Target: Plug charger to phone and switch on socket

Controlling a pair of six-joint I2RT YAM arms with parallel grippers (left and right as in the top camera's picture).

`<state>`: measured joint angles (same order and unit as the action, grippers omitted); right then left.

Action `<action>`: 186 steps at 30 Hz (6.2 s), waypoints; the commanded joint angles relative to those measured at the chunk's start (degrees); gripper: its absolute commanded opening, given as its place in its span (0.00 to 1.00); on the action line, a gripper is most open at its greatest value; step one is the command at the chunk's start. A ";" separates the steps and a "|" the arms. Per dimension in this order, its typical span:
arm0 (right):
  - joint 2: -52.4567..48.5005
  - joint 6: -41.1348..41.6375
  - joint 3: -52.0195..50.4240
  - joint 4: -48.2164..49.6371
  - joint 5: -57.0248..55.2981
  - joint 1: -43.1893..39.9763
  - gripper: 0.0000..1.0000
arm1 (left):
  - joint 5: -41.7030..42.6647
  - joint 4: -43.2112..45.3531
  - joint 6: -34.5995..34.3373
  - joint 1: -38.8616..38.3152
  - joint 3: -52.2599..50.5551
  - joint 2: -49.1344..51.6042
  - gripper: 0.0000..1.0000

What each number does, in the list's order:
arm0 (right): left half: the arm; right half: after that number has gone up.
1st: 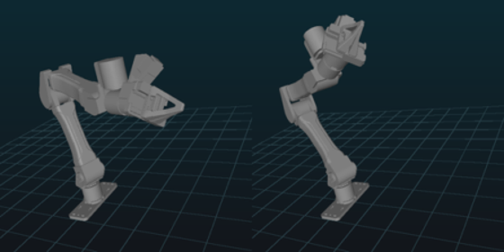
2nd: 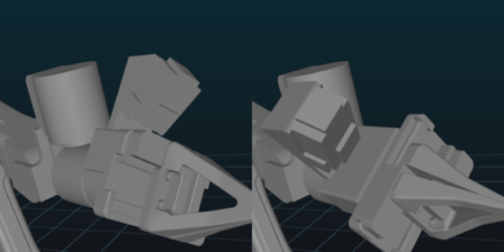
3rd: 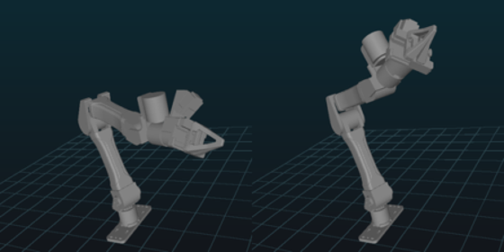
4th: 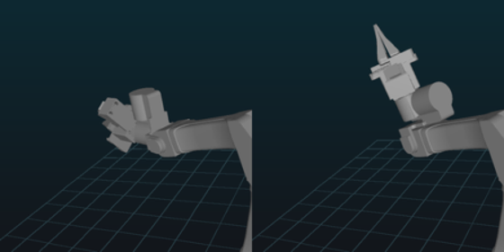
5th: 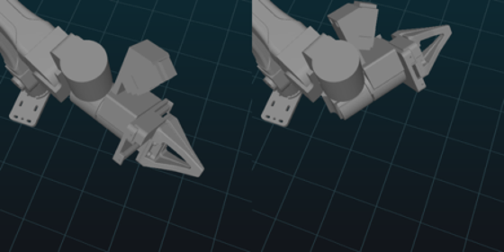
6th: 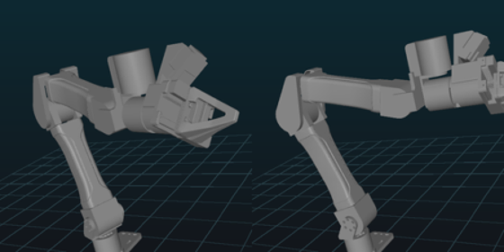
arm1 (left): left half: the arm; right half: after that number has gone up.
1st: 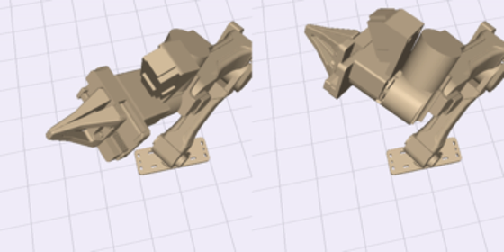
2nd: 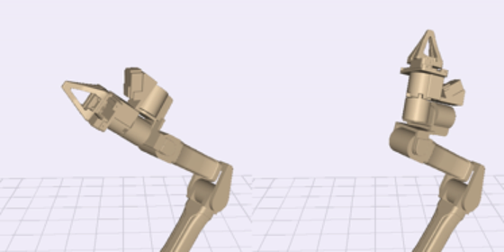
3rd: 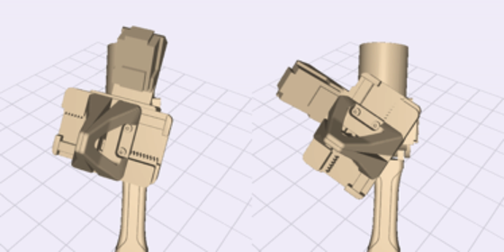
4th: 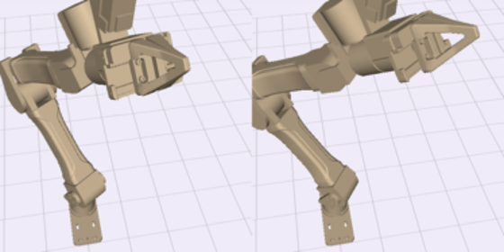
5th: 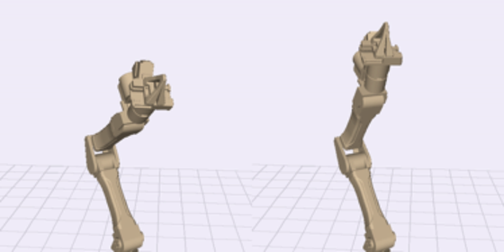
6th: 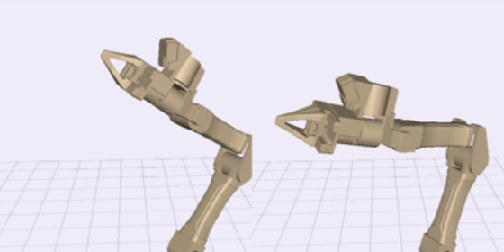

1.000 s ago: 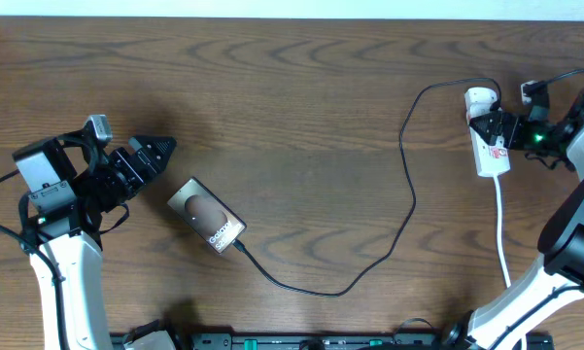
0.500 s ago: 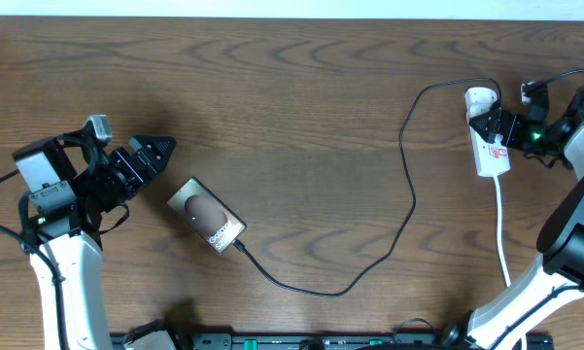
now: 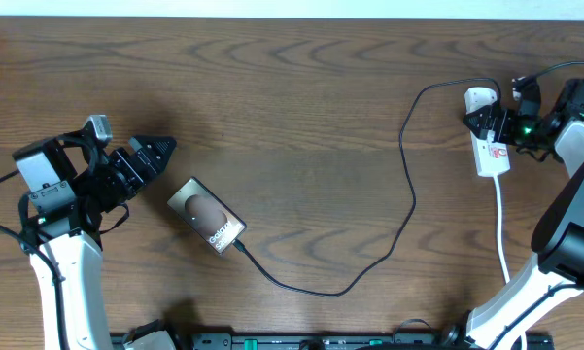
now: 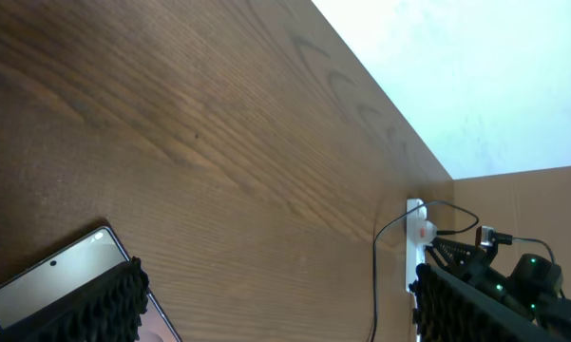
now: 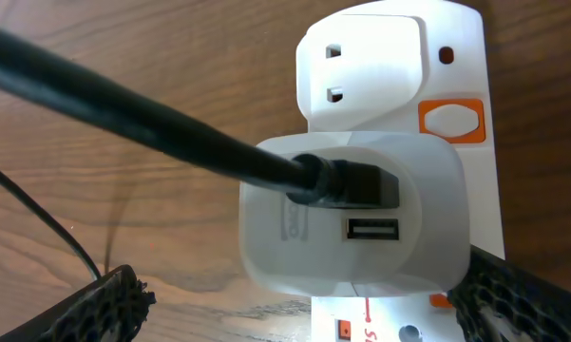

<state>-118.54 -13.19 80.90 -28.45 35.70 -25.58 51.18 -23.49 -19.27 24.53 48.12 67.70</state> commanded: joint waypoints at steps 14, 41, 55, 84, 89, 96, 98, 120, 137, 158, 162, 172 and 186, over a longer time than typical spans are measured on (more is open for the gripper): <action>-3.41 3.98 -0.15 -3.52 8.37 2.67 0.99 | 0.68 -0.02 0.61 -0.13 0.87 -0.50 0.88; -3.41 7.34 -11.61 0.83 10.34 2.67 0.99 | 0.66 -0.02 0.61 -0.11 0.87 -0.37 0.88; -3.39 8.70 -12.17 0.52 10.32 2.67 0.99 | 0.63 -0.02 0.85 -0.11 0.87 -0.35 0.88; -0.48 13.16 -11.17 3.34 5.20 2.54 0.99 | -0.46 -0.02 0.83 -0.11 0.87 -0.35 0.88; -0.17 12.70 -7.89 0.42 4.26 2.36 0.99 | -0.46 -0.07 0.83 -0.13 0.85 -0.35 0.88; -0.15 12.70 -7.76 0.33 4.26 2.05 0.99 | -0.90 -0.90 1.51 -0.11 0.85 -0.35 0.88; -0.13 12.70 -7.76 0.31 4.26 1.88 0.99 | -0.90 -0.92 1.49 -0.11 0.85 -0.35 0.88; 26.71 12.61 -7.76 -7.41 -3.50 1.79 0.99 | -4.37 -1.31 1.44 -0.13 0.85 -0.35 0.88; 42.47 15.91 -7.82 -8.66 -8.24 1.79 0.99 | -7.58 -1.29 1.46 -0.11 0.85 -0.35 0.88; 42.47 15.91 -7.82 -8.66 -8.26 1.79 0.99 | -35.63 -5.49 1.64 -11.91 -3.48 -8.74 0.88; 42.47 15.91 -7.82 -8.66 -8.24 1.79 0.99 | -54.99 5.35 1.64 -26.38 -11.13 -18.75 0.88; 42.47 15.91 -7.82 -8.66 -8.24 1.79 0.99 | -65.61 35.91 1.62 -33.22 -32.87 -45.48 0.88; 42.47 15.91 -7.82 -8.63 -8.26 1.79 0.99 | -64.41 33.22 1.22 -30.49 -47.87 -67.32 0.88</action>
<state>-76.23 2.39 72.99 -37.12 27.31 -23.77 -13.47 11.33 -18.17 -7.16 0.71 1.63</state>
